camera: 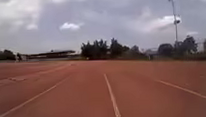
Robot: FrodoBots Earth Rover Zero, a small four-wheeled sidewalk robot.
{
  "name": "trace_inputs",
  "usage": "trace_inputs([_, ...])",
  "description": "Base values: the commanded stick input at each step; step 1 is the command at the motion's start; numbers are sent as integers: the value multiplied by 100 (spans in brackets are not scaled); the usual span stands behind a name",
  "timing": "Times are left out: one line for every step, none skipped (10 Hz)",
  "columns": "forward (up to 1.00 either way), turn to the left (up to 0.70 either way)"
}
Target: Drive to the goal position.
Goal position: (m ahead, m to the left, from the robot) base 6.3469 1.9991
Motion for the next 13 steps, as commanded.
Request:
trace_inputs([45, 0])
trace_inputs([45, 0])
trace_inputs([45, 0])
trace_inputs([45, 0])
trace_inputs([45, 0])
trace_inputs([45, 0])
trace_inputs([45, 0])
trace_inputs([45, 0])
trace_inputs([45, 0])
trace_inputs([45, 0])
trace_inputs([45, 0])
trace_inputs([45, 0])
trace_inputs([45, 0])
